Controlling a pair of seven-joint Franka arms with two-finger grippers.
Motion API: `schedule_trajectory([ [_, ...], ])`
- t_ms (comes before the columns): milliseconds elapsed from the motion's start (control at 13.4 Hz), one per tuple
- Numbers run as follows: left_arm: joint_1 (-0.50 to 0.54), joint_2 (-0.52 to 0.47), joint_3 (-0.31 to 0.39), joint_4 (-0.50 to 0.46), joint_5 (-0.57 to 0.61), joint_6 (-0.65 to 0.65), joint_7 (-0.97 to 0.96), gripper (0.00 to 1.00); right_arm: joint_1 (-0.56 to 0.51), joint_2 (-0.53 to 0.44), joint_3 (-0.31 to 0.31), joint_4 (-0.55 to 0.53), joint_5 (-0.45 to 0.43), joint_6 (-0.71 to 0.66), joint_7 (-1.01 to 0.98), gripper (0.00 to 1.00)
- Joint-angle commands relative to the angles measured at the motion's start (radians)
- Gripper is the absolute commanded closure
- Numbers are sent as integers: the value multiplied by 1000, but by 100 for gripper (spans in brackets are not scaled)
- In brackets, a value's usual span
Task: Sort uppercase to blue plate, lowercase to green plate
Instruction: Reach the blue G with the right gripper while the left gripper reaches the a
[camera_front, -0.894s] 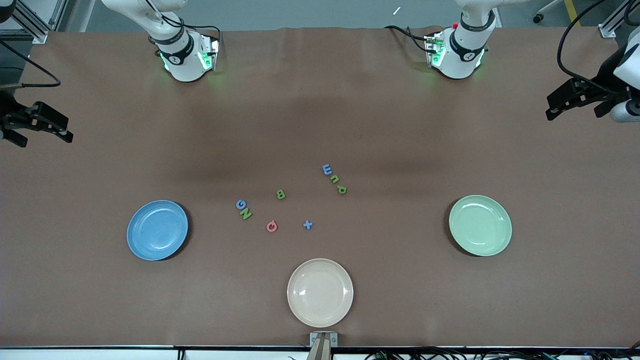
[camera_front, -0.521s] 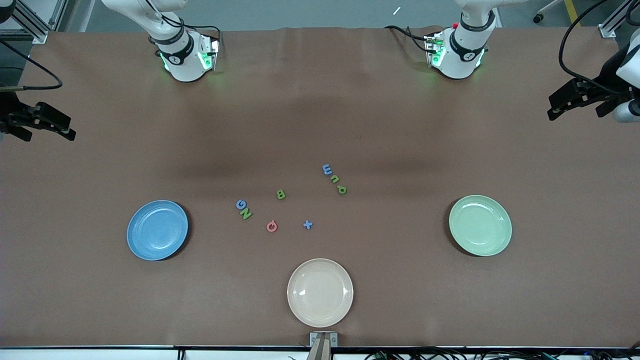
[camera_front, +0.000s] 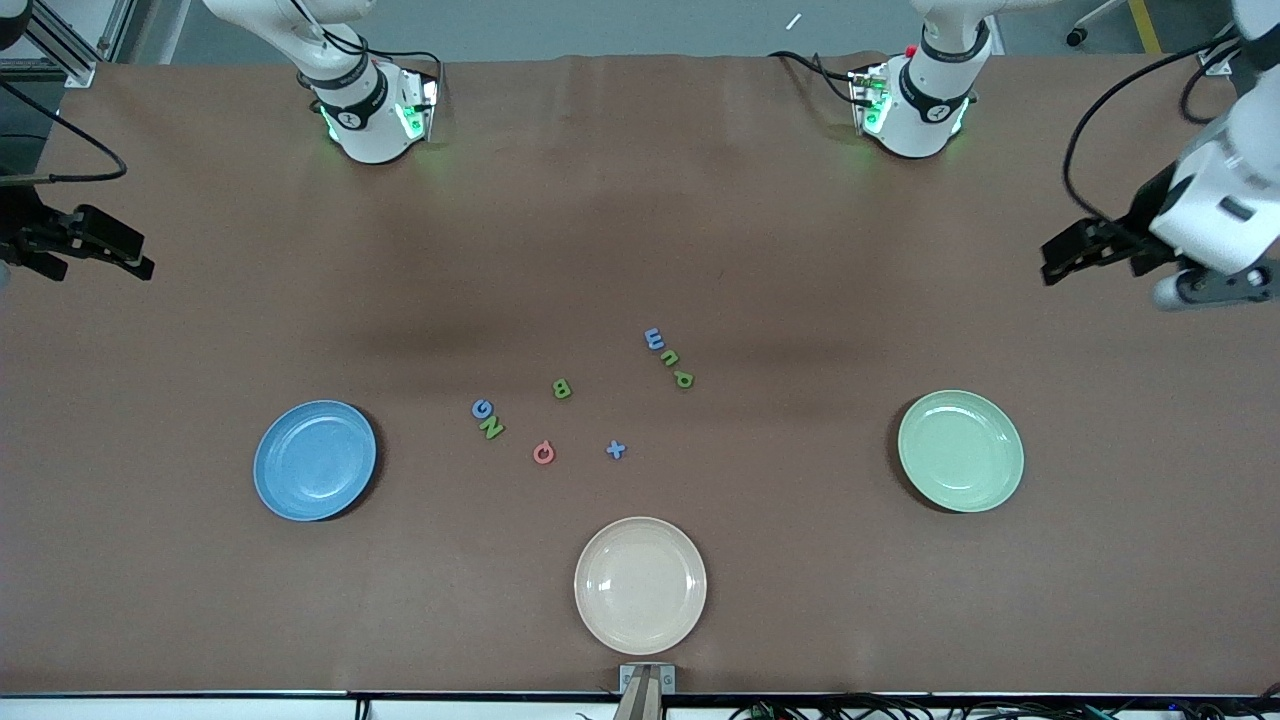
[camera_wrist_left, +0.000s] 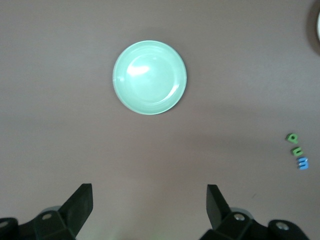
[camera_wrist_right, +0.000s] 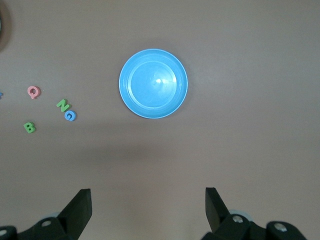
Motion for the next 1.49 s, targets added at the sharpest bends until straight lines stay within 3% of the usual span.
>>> schedule_trajectory([
  [0,-4,65,-77,-34,12,83,-140,0,11,61,20,3,1,3,28,0],
  [223,-35,150,-149,-81,18,229,-321,0,82,164,20,0,8,67,66,0],
  [596,-200,361,-149,-80,159,434,-767,3,232,365,20,0,15,253,259,0],
  [819,-259,475,-149,-57,189,540,-900,10,278,497,23,-1,27,392,277,0],
  [894,-285,510,-148,-43,190,556,-936,12,286,531,27,-16,67,444,277,0],
  [1117,-366,614,-136,31,192,557,-1064,21,332,598,28,-96,118,644,278,0],
  [1415,-394,661,-136,28,224,609,-1182,29,369,614,29,-226,129,833,280,0],
])
